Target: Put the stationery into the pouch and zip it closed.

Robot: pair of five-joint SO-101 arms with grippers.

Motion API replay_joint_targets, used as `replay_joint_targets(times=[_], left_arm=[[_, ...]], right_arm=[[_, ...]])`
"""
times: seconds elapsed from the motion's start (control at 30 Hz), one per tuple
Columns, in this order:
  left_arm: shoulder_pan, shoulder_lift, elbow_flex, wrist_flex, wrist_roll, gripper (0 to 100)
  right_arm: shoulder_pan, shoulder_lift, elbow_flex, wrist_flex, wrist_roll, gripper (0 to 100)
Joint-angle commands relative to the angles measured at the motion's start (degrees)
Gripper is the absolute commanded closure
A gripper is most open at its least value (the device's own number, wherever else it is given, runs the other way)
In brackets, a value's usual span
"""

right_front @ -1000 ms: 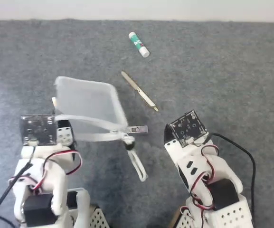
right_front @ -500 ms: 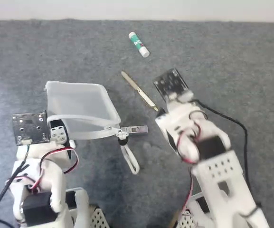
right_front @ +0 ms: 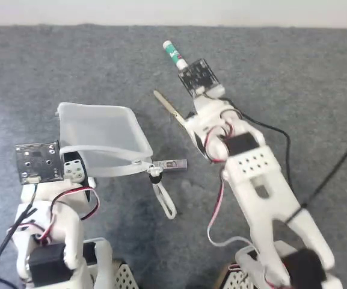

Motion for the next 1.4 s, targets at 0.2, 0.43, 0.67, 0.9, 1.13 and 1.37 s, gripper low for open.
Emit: replay_joint_targets(times=[0.2,0.43,0.67,0.9,1.13,1.37], left_arm=[[-3.69,0.26,-1.71,-2.02,0.79,99],[-4.22,0.26,-1.71,-2.02,0.79,99],[-4.31,0.26,-1.63,-2.02,0.79,99],[-4.31,0.26,-1.63,-2.11,0.79,99],[-4.31,0.26,-1.1,-2.2,0.79,99],[-4.31,0.26,-1.01,-2.2,0.79,99]], right_arm=[[0.04,11.47,-15.12,-1.01,-0.18,80.5],[-0.92,17.63,-21.36,-1.45,-0.35,80.4],[-1.8,28.18,-32.0,-1.45,-0.44,80.4],[-1.8,38.02,-41.14,-1.36,-0.62,80.4],[-1.54,44.09,-48.44,-1.36,-0.62,80.4],[-1.45,52.0,-55.47,-1.45,-0.7,80.4]])
